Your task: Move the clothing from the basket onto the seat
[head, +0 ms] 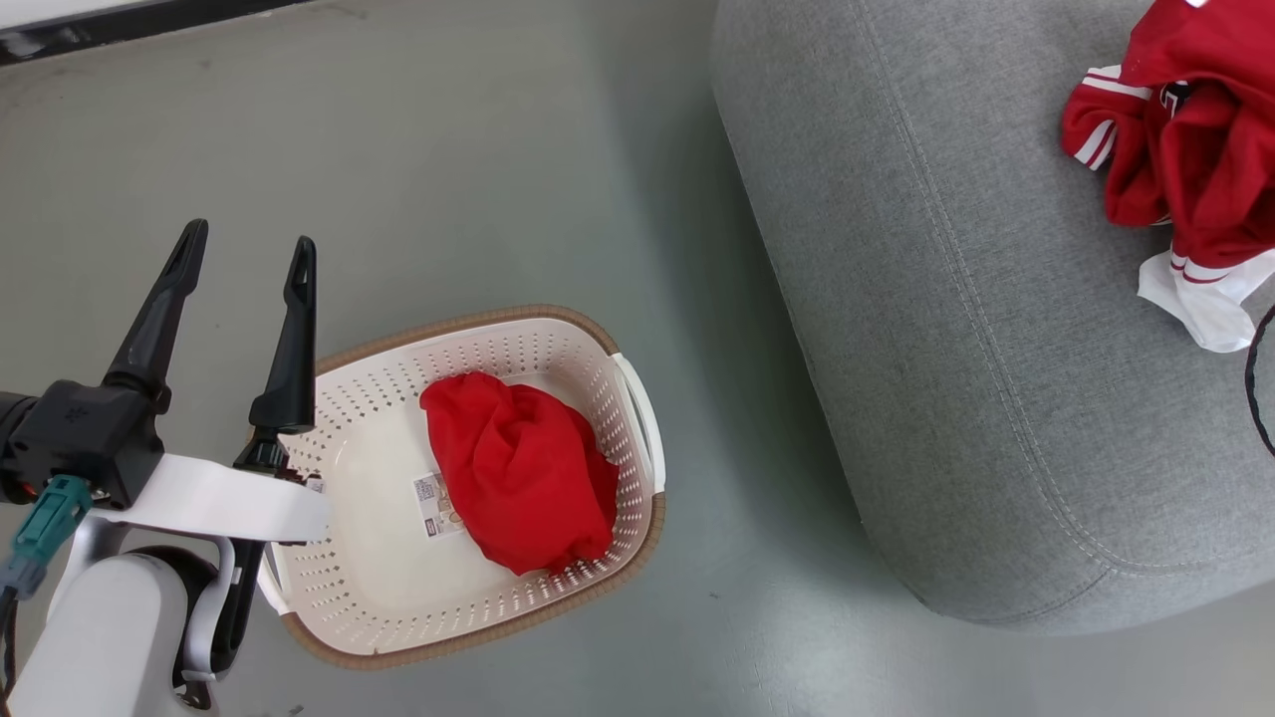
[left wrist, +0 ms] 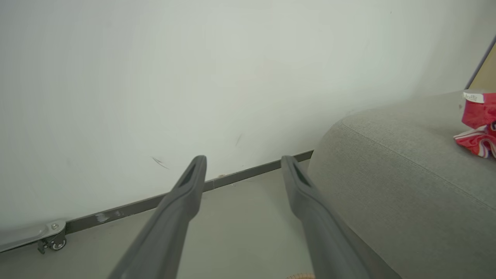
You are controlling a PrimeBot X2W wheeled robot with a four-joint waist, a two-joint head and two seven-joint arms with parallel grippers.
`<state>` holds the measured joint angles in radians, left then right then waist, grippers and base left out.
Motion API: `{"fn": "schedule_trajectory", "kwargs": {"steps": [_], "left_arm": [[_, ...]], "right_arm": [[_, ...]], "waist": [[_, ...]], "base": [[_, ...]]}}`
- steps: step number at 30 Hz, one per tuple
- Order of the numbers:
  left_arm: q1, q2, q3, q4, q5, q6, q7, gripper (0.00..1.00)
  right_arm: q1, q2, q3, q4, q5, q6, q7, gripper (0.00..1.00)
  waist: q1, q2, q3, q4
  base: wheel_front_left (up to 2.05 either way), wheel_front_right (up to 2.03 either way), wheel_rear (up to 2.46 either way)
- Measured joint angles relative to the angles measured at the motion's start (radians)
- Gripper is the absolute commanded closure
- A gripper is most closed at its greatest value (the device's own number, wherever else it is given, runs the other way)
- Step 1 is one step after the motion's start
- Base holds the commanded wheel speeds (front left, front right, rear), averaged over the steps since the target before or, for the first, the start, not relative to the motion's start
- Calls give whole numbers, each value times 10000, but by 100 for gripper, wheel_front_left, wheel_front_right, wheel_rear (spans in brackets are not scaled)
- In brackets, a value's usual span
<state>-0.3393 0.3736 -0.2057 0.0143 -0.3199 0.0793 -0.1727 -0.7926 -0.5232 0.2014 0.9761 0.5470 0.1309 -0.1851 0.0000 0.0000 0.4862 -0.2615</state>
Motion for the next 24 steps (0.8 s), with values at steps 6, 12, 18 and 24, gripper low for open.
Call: {"fn": "schedule_trajectory", "kwargs": {"steps": [6,12,18,24], "left_arm": [[0,-25,36,90,-2,15,-50,0],[0,-84,50,207,-19,15,-186,0],[0,-236,48,378,-36,15,-305,0],[8,-328,50,541,-125,15,-393,0]], "right_arm": [[151,-107,12,226,0,0,-86,52],[151,-104,54,253,2,0,-219,0],[182,-132,69,242,90,0,-351,0],[546,-136,73,182,113,0,-439,0]], "waist": [[0,0,-72,6],[0,0,-179,-6],[0,0,-347,-33],[0,0,-575,-74]], "base": [[0,0,0],[0,0,0],[0,0,0],[0,0,0]]}}
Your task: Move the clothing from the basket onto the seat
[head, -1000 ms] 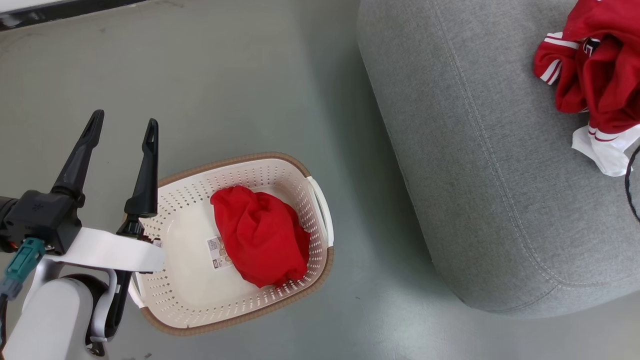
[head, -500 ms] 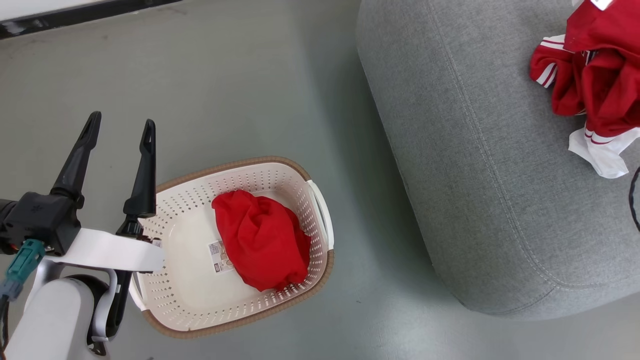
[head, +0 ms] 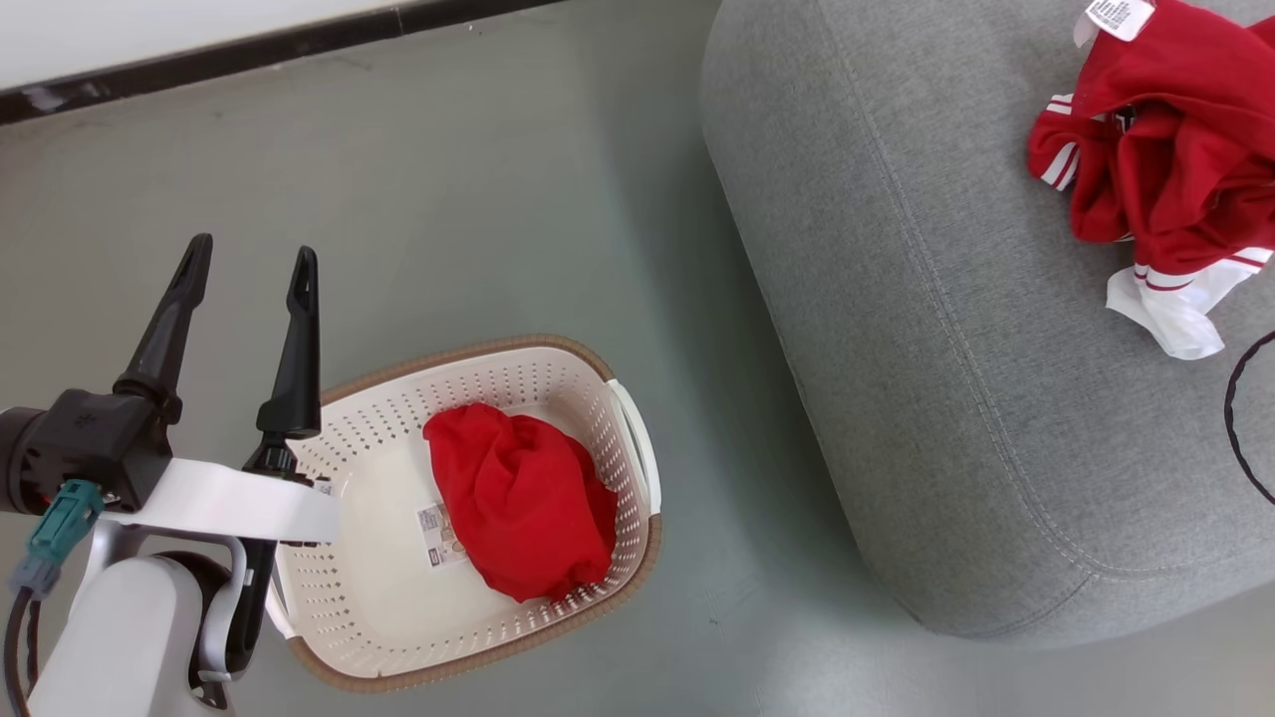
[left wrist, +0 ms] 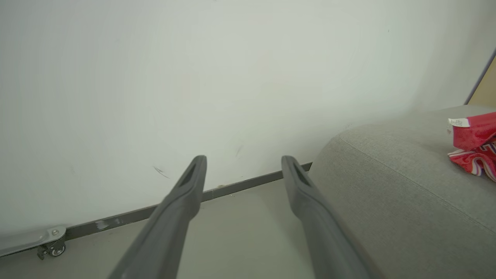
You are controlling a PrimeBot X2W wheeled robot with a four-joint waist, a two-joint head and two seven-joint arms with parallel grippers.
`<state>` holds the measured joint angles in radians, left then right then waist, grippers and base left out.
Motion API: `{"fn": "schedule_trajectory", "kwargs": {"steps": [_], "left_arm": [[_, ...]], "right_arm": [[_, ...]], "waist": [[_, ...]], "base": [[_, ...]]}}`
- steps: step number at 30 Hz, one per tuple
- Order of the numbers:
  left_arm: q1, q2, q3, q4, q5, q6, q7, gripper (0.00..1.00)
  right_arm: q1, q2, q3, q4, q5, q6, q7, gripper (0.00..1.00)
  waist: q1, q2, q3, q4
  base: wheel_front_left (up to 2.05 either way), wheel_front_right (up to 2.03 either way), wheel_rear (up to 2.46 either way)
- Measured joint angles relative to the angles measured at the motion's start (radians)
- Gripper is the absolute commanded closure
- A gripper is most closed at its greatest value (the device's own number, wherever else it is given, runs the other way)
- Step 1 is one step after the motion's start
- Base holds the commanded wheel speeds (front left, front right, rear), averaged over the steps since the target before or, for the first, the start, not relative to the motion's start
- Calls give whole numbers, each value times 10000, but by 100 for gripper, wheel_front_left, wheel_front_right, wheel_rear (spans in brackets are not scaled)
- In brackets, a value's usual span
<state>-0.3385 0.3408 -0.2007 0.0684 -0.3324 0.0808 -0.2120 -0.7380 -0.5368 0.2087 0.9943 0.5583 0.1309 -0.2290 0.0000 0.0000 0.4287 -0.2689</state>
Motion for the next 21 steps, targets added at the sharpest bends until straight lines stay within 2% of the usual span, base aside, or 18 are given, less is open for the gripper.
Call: {"fn": "schedule_trajectory", "kwargs": {"steps": [10,21], "left_arm": [[93,-244,92,303,-104,29,-134,0],[515,-462,378,633,-265,261,-276,0]], "right_arm": [[445,-75,36,-268,148,0,-100,0],[443,-245,382,-1168,-173,0,-178,0]], "waist": [[0,0,-429,-1],[0,0,-943,253]], "base": [[0,0,0],[0,0,0]]}}
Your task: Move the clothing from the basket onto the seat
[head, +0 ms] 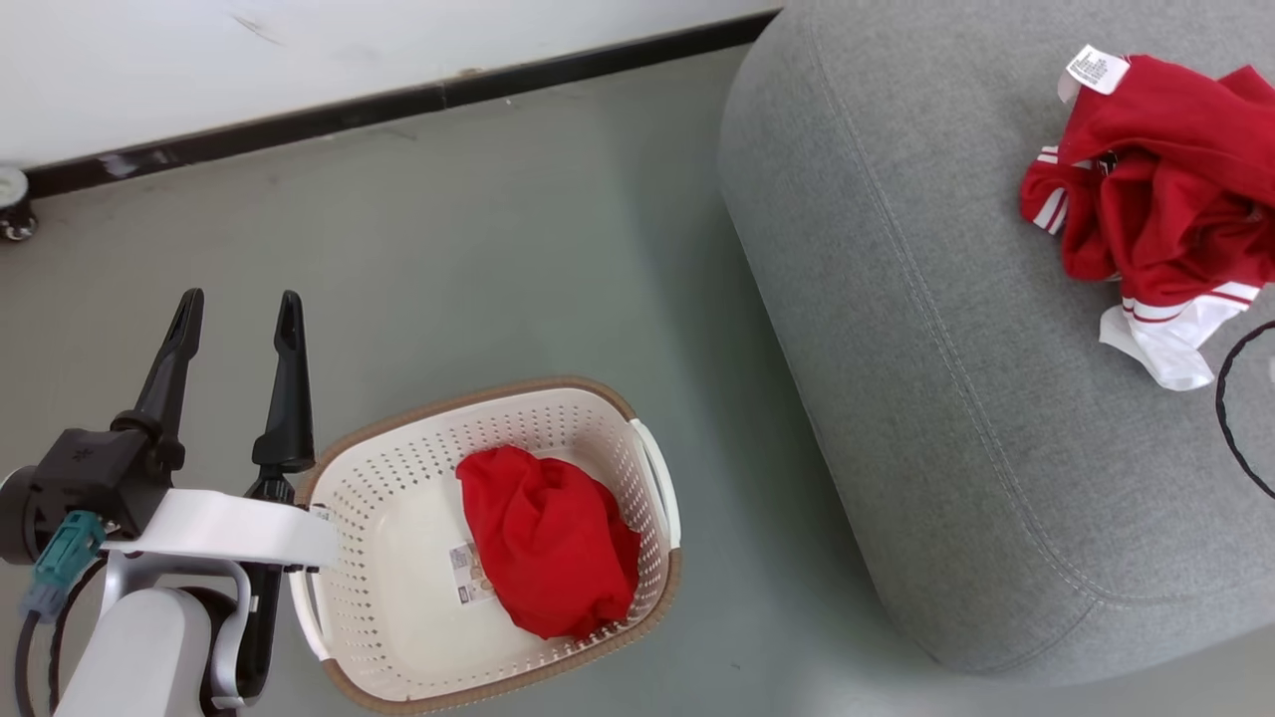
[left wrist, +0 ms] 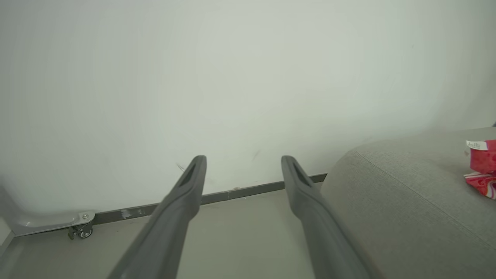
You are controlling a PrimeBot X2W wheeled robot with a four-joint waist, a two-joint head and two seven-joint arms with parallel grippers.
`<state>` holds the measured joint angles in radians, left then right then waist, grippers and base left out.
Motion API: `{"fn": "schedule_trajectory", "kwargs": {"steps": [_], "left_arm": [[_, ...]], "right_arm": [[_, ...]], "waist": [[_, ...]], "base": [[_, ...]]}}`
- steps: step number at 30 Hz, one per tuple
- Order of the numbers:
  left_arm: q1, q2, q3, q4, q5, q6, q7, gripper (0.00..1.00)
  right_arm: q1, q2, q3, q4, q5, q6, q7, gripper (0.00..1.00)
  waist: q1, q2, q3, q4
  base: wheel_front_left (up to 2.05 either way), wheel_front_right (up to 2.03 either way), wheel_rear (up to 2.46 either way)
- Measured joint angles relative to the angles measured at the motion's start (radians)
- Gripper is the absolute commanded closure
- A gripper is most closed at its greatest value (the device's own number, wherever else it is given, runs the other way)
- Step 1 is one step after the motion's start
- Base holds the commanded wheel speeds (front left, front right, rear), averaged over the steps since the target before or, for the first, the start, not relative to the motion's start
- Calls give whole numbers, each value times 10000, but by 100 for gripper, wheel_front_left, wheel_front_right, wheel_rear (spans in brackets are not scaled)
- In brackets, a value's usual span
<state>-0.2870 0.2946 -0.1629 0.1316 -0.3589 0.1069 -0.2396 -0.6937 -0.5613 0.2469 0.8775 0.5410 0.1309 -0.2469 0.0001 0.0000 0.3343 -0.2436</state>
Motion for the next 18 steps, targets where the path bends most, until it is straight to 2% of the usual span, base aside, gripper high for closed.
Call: {"fn": "schedule_trajectory", "kwargs": {"steps": [7,18], "left_arm": [[290,-307,251,261,-67,267,-71,0],[476,-823,443,608,-79,581,-75,0]], "right_arm": [[-68,90,165,-433,-476,0,-12,0],[-14,1158,148,-940,-564,0,-23,0]], "waist": [[0,0,-355,301],[0,0,-1003,856]], "base": [[0,0,0],[0,0,0]]}}
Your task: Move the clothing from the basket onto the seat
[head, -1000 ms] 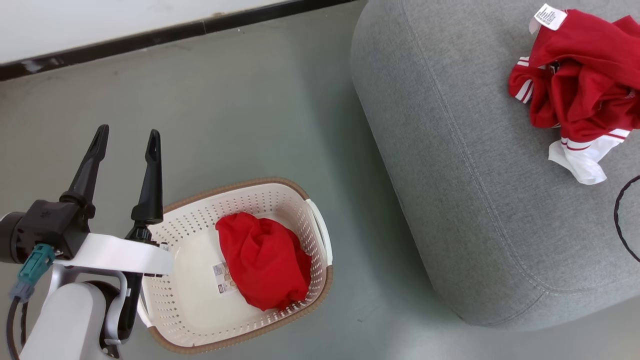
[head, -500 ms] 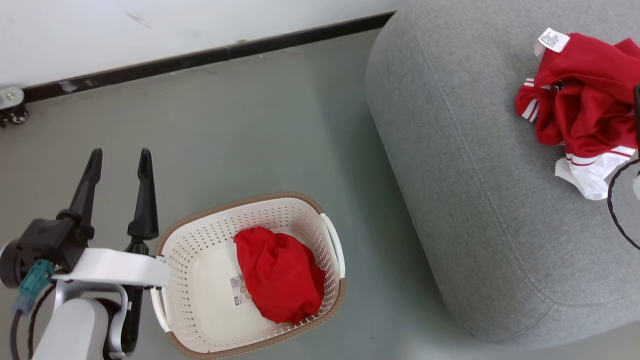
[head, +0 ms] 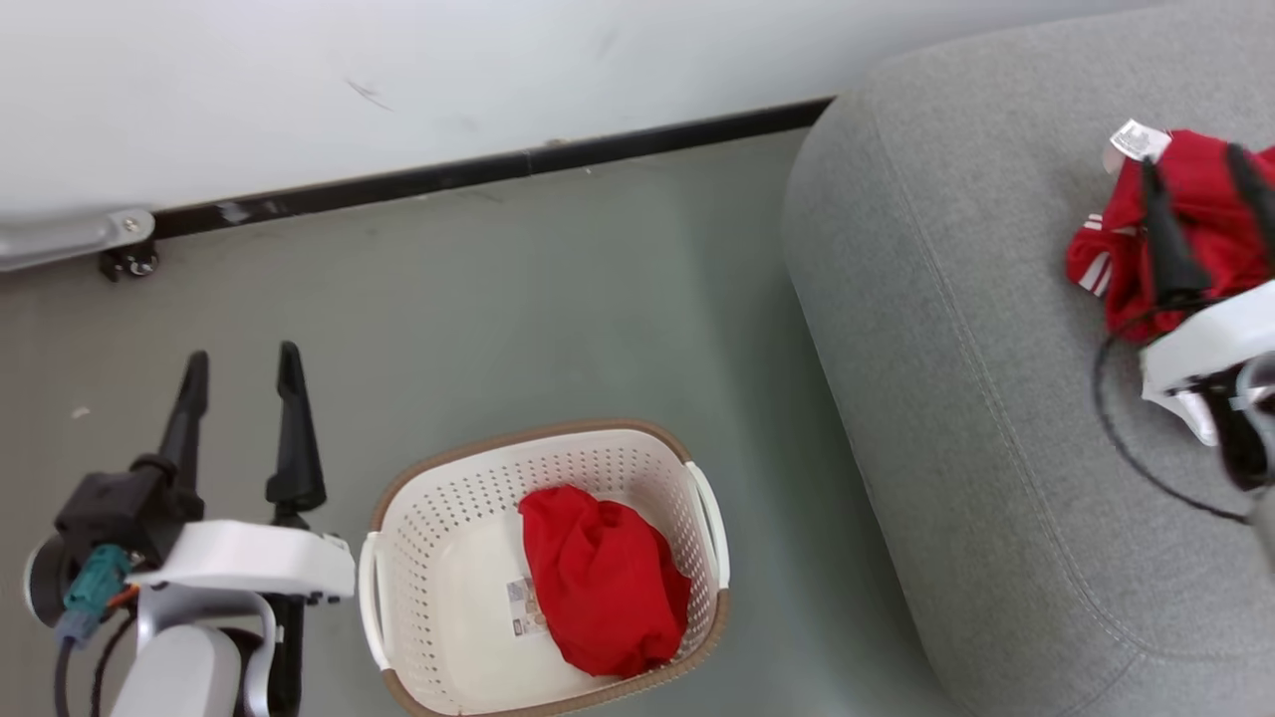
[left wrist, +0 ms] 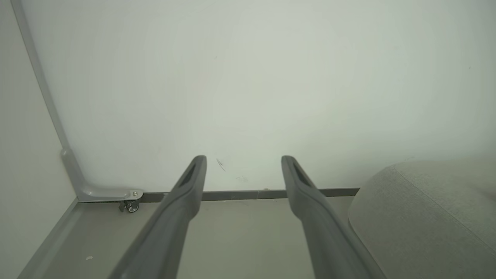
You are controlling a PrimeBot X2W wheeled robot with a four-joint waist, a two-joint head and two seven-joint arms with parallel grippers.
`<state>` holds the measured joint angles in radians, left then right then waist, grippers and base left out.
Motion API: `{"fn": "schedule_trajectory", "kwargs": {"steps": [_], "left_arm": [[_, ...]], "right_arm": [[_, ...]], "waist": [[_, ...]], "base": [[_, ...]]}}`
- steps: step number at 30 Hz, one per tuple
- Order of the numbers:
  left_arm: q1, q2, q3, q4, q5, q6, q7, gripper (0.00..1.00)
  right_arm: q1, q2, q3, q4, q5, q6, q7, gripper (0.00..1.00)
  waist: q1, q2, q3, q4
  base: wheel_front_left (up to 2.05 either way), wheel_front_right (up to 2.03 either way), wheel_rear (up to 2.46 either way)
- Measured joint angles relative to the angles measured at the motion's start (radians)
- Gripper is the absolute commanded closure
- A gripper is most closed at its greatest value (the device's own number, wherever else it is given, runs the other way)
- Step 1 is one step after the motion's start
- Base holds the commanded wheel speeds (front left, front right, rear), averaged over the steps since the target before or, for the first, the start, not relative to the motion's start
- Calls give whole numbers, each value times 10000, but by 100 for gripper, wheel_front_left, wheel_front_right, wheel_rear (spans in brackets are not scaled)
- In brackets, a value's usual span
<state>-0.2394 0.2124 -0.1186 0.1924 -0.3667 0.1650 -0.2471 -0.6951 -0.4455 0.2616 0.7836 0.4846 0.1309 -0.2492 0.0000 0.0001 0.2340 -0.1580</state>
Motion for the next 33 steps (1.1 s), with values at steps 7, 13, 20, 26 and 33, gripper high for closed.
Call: {"fn": "schedule_trajectory", "kwargs": {"steps": [7,13,20,26,33], "left_arm": [[175,-276,-2,115,17,36,-2,0],[526,-376,-29,222,159,35,-10,0],[742,-598,-100,326,295,19,-10,0],[973,-639,-151,476,374,-29,-10,0],[1348,-671,-196,635,558,-69,-10,0]], "right_arm": [[442,738,88,-384,-192,0,-2,0],[971,1012,-25,-717,-550,0,-2,0],[1778,1283,-614,-1018,-840,-2,-2,0],[2586,1659,-966,-1352,-1175,-2,-2,0],[3504,2044,-1319,-1695,-1561,-2,-2,0]], "waist": [[0,0,-458,347],[0,0,-872,617],[0,0,-1368,865],[0,0,-1775,1026],[0,0,-2194,1137]], "base": [[0,0,0],[0,0,0],[0,0,0],[0,0,0],[0,0,0]]}}
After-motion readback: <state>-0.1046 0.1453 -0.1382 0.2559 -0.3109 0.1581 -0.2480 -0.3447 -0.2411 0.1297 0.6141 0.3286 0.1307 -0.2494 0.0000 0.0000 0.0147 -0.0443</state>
